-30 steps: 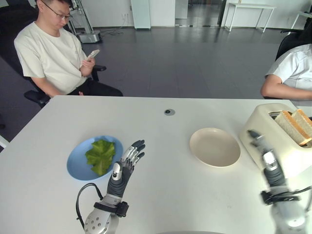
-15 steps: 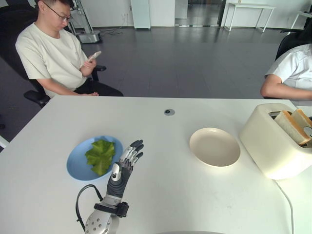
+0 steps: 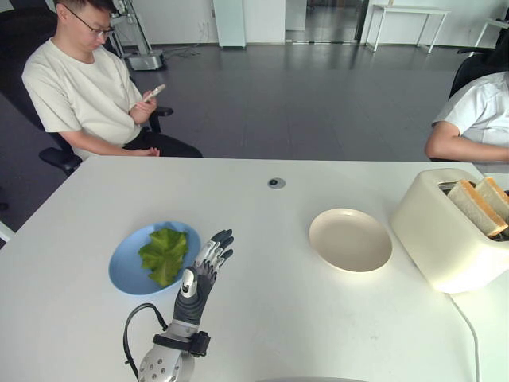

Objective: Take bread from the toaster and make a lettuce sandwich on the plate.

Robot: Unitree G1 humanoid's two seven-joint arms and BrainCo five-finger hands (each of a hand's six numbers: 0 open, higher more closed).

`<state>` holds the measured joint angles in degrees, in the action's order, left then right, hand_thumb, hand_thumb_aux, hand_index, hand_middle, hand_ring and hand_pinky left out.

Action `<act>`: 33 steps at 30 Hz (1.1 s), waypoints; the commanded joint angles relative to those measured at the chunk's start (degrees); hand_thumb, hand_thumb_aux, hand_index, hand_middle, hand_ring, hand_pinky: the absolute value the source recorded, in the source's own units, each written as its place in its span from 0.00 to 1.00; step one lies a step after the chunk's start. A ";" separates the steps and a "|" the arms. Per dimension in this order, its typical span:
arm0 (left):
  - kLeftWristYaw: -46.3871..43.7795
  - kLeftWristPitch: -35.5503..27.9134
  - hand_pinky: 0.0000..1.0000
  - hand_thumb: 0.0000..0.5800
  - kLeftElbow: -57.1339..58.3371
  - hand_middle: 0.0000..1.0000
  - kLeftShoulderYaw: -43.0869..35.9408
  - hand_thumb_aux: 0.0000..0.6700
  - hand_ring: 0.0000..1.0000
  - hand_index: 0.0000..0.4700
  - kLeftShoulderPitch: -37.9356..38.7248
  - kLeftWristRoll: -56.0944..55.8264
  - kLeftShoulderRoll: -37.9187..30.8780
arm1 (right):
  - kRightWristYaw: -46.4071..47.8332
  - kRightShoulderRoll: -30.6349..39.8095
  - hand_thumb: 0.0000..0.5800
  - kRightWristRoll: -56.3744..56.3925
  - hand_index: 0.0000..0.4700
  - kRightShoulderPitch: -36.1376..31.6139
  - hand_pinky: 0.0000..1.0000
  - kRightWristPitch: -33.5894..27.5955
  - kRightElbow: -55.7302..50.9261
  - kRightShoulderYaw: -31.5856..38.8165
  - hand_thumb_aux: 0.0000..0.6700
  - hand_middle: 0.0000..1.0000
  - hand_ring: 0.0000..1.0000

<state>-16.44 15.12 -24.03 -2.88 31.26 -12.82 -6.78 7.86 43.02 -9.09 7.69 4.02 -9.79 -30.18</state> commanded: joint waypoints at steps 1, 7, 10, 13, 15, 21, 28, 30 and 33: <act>0.33 -0.08 0.00 0.00 0.04 0.00 0.01 0.00 0.00 0.00 0.51 0.31 0.05 | 0.31 0.22 0.88 -0.06 0.66 0.17 0.00 0.08 -0.54 0.89 0.66 0.00 0.00; 0.27 -0.12 0.00 0.00 0.01 0.00 0.07 0.00 0.00 0.00 0.43 0.24 -0.05 | -0.94 0.34 1.00 -0.39 1.00 -0.26 0.00 1.15 -0.26 0.67 1.00 0.00 0.00; 0.25 -0.04 0.00 0.00 -0.10 0.00 -0.01 0.00 0.00 0.00 0.54 0.27 -0.04 | -1.81 0.05 1.00 0.23 1.00 -0.99 0.00 3.06 1.06 0.20 1.00 0.00 0.00; 0.33 -0.06 0.00 0.00 -0.01 0.00 -0.18 0.00 0.00 0.00 0.37 0.42 0.07 | -2.81 -0.35 1.00 1.60 1.00 -2.76 0.00 5.91 4.64 -0.62 1.00 0.00 0.00; 0.34 -0.14 0.00 0.00 0.03 0.00 -0.44 0.00 0.00 0.00 0.00 0.54 0.14 | -3.44 -0.24 1.00 3.27 1.00 -5.05 0.00 7.05 8.56 -1.83 1.00 0.00 0.00; 0.77 0.20 0.00 0.00 0.18 0.00 -1.27 0.00 0.00 0.00 -0.18 1.09 0.72 | -1.70 1.67 1.00 9.60 1.00 -15.08 0.00 2.69 22.53 -2.03 1.00 0.00 0.00; 1.08 0.34 0.00 0.00 0.20 0.00 -1.95 0.00 0.00 0.00 -0.36 1.41 1.06 | 7.18 -1.96 1.00 19.33 1.00 -17.29 0.00 -18.10 36.92 11.40 1.00 0.00 0.00; 1.16 0.34 0.00 0.00 0.09 0.00 -2.12 0.00 0.00 0.00 -0.32 1.46 1.11 | 7.64 -4.24 1.00 22.17 1.00 -17.98 0.00 -24.84 40.01 15.28 1.00 0.00 0.00; 1.23 0.35 0.00 0.00 0.09 0.00 -2.30 0.00 0.00 0.00 -0.30 1.49 1.15 | 7.34 -7.40 1.00 22.18 1.00 -16.70 0.00 -30.30 41.09 20.95 1.00 0.00 0.00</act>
<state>-15.48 15.73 -24.04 -4.92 30.83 -12.13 -5.58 15.30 37.23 13.30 -9.39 -23.62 31.01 -12.24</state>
